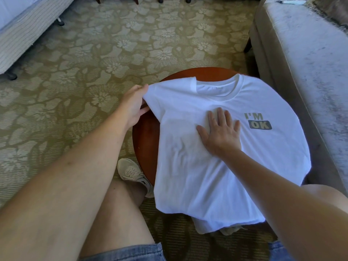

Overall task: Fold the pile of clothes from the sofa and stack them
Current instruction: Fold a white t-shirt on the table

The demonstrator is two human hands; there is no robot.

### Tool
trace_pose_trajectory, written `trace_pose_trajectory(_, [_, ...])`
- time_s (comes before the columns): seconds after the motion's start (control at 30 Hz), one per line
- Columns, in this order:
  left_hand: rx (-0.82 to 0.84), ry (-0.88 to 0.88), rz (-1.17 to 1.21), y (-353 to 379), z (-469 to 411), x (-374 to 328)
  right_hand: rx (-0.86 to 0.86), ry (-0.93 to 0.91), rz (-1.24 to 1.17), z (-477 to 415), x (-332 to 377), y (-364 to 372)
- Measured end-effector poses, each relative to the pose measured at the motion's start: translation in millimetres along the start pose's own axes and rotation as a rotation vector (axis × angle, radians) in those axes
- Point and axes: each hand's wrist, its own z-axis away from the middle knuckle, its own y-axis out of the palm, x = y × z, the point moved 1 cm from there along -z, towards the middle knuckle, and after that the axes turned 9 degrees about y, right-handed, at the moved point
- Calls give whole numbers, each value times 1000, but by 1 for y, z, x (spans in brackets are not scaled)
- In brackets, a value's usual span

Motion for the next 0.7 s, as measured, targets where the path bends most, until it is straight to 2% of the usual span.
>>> trace_pose_trajectory(0.13, [-86,58,-122,0,-5,3,1,-17,7,-5,-4,-2])
trace_pose_trajectory(0.3, [-29,246,-613,1,-6,5,10,-14,26,-10,-7,-2])
trace_pose_trajectory(0.57, [252,-41,-874,-20,-8,-8,15,-19,23,-10,-7,-3])
trace_pose_trajectory(0.7, [289,-86,-937,-31,-8,-11,18,-16,30,-10,-7,-3])
